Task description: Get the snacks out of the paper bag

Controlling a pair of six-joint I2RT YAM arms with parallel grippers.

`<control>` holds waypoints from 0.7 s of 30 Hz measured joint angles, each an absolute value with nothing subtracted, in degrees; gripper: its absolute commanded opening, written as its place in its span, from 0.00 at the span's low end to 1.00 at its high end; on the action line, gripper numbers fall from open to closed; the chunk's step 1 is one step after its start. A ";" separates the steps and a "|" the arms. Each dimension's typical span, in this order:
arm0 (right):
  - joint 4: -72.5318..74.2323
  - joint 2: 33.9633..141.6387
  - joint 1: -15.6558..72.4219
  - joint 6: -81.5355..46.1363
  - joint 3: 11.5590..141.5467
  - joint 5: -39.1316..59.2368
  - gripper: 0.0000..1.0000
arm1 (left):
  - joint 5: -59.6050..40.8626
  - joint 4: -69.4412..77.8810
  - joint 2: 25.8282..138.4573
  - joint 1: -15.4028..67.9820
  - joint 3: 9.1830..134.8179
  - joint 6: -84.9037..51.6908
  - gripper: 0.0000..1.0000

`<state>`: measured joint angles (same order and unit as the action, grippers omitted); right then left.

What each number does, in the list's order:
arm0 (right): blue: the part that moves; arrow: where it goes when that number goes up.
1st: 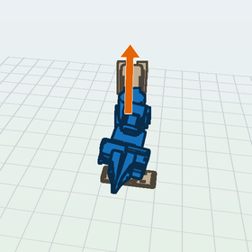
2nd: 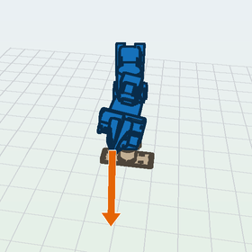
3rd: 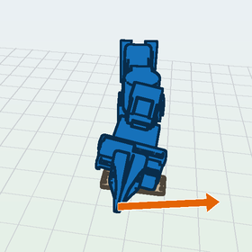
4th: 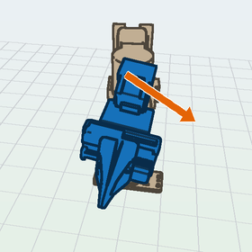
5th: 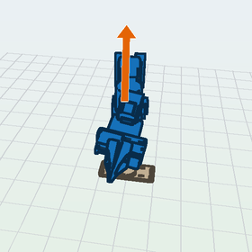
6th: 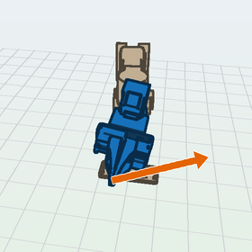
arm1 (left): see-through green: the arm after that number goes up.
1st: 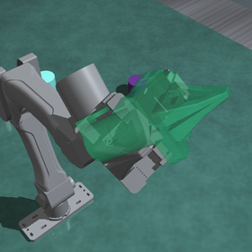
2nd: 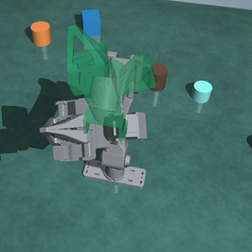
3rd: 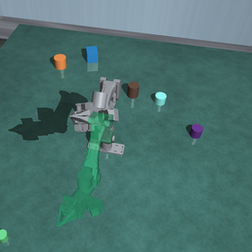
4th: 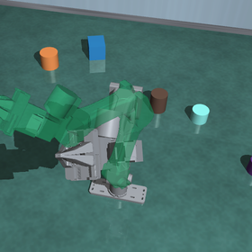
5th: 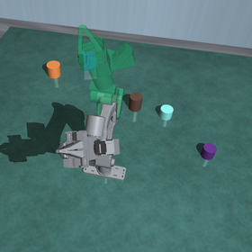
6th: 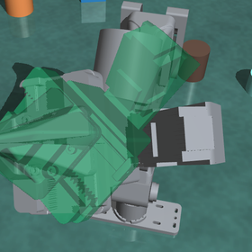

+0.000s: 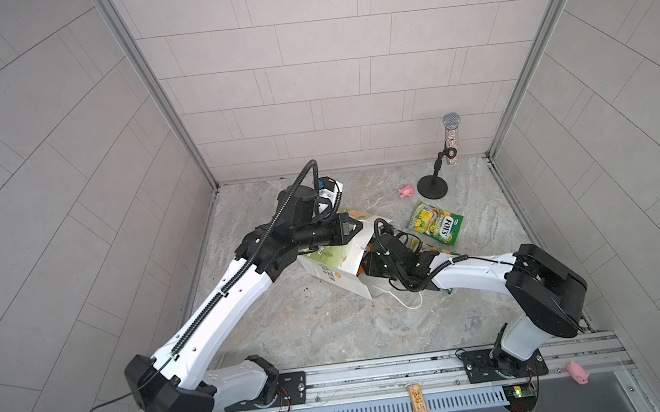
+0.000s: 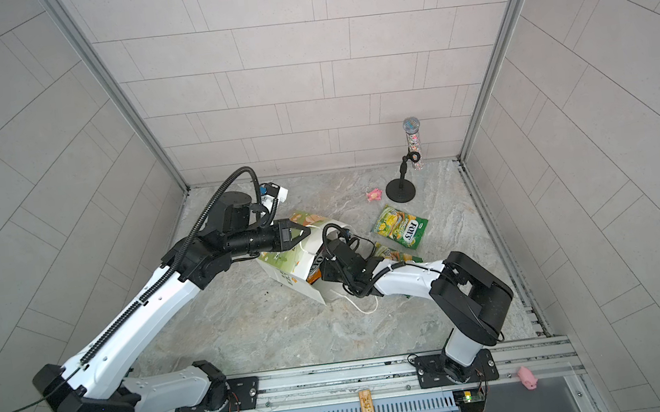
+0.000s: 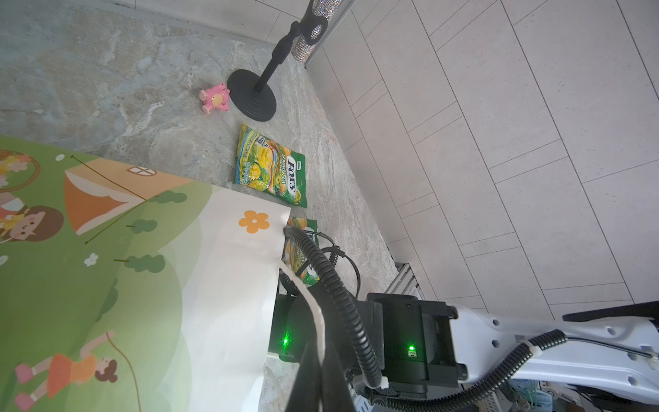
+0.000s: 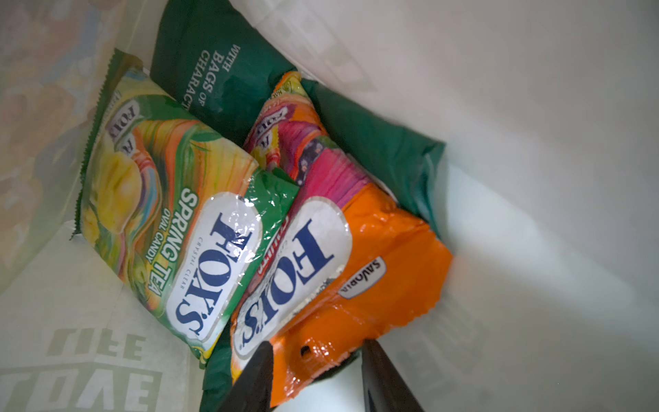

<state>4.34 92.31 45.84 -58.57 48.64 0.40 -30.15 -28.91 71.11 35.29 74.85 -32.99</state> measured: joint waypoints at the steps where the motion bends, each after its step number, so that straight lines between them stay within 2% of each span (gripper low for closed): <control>1: 4.14 92.31 45.82 -58.57 48.64 0.40 0.44 | -30.15 -28.91 71.11 35.29 74.85 -32.99 0.00; 21: 3.57 92.31 44.56 -58.48 50.46 1.08 0.35 | -30.15 -28.60 71.11 35.29 74.54 -32.99 0.00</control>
